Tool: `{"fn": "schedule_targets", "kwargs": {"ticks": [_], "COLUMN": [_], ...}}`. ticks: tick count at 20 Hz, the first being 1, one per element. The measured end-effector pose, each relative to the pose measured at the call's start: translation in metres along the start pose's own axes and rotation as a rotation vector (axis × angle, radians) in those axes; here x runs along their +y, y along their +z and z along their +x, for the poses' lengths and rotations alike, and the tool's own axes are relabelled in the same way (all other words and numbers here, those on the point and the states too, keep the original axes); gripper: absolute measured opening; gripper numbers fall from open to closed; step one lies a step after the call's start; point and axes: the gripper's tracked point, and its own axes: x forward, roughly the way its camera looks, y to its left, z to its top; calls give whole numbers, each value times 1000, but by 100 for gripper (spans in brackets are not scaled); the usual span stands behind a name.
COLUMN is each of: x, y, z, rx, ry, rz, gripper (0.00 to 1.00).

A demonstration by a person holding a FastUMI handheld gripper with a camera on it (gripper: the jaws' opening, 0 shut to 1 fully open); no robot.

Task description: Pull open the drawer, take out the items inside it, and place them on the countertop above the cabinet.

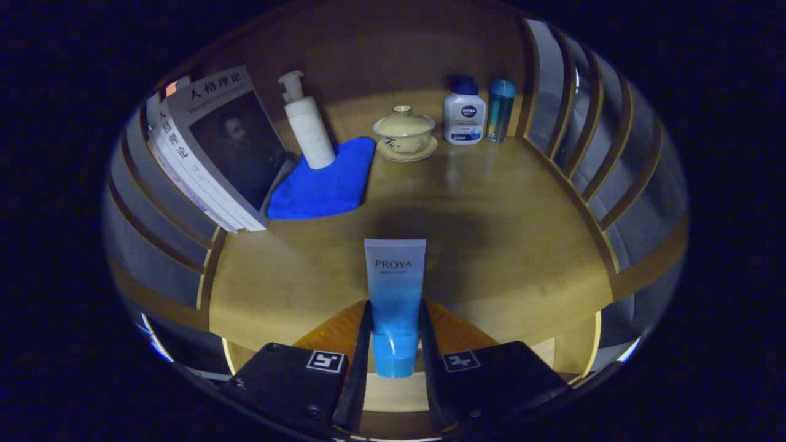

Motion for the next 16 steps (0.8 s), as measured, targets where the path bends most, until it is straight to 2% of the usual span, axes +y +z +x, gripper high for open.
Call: {"fn": "schedule_targets", "kwargs": {"ticks": [8,11,14,16], "x": [-5,-6,-8,6], "y": [6,12,11,1], "z": [0,-13,-33,-47], "rx": [-37,-104,-236,-315], "ry": [-13,-21,-38,23], "rz": [12,11,-16,-39], "gripper": [50,58,65,70]}}
